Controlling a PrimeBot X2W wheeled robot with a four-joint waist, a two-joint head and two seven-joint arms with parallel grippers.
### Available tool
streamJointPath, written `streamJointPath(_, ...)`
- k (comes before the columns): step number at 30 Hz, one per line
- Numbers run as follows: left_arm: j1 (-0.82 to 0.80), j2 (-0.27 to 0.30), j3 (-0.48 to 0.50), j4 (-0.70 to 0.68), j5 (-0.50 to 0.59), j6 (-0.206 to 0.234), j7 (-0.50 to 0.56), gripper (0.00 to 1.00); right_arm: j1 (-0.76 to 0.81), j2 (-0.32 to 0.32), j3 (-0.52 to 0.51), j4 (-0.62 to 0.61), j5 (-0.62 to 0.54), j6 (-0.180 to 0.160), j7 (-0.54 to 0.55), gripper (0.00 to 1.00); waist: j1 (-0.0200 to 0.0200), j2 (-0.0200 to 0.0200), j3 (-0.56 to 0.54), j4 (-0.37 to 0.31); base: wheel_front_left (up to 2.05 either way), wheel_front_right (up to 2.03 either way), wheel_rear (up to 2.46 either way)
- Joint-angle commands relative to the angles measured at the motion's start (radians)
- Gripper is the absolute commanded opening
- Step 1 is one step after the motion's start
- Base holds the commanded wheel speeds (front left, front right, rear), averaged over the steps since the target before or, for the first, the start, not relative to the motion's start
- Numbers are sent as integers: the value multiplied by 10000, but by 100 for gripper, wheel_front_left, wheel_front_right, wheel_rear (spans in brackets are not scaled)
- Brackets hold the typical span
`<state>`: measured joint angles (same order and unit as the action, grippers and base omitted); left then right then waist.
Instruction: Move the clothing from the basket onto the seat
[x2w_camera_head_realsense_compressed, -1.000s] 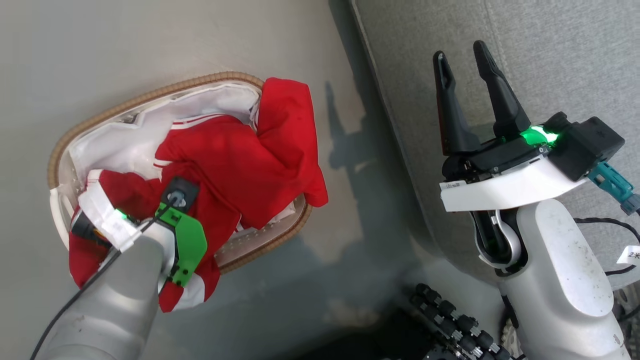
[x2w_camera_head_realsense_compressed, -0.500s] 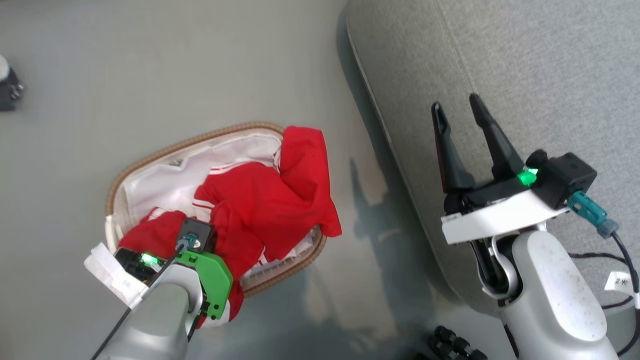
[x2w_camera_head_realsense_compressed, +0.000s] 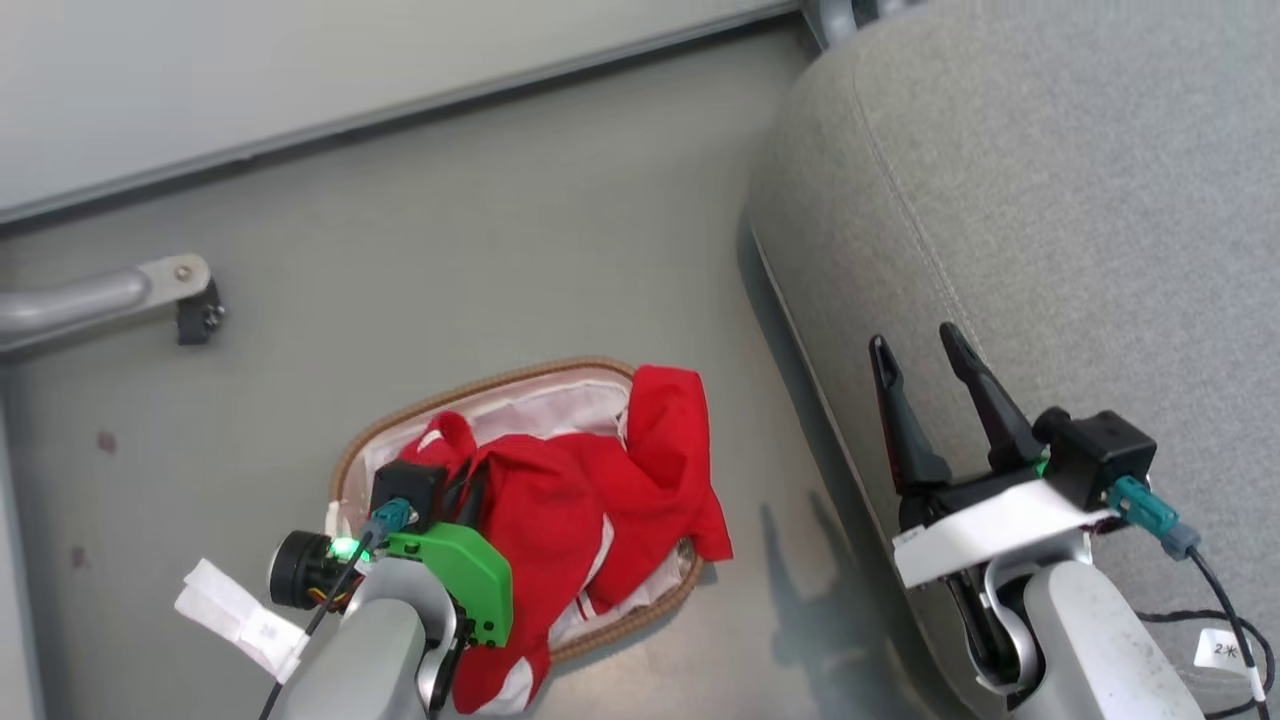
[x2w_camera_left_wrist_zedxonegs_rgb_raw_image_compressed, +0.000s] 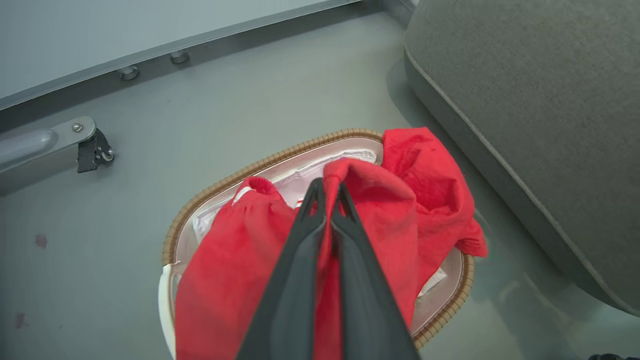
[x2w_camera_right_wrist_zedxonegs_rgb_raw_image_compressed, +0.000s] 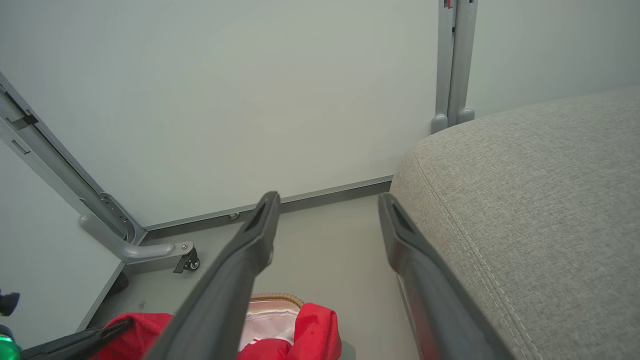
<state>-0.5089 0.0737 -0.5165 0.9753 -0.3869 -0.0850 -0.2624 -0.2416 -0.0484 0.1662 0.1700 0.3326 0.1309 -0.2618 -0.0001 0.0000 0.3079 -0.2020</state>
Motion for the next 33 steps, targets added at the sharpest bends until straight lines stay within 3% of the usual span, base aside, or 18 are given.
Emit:
streamJointPath(1,305,31,178,-335,-106,82,-33,0,241,-41,4,54,-71,-3,-48,100,1,0,-1018,547,0,0,0)
streamJointPath(9,1248,-31,1117,-2705,196,219,-35,0,819,-40,219,211,-196,-3,-48,100,1,0,-1859,707,0,0,0)
streamJointPath(18,1861,-161,1830,-5177,405,-16,-25,0,1333,-41,486,405,-301,-3,-48,100,1,0,-2518,762,0,0,0)
streamJointPath(26,1907,-217,1674,-6690,151,-156,-24,0,1532,-38,1131,696,-558,-3,-48,100,1,0,-2754,890,0,0,0)
streamJointPath(33,1713,-214,1061,-7292,-51,52,-24,0,1036,-38,2372,880,-964,-3,-48,100,1,0,-2809,1109,0,0,0)
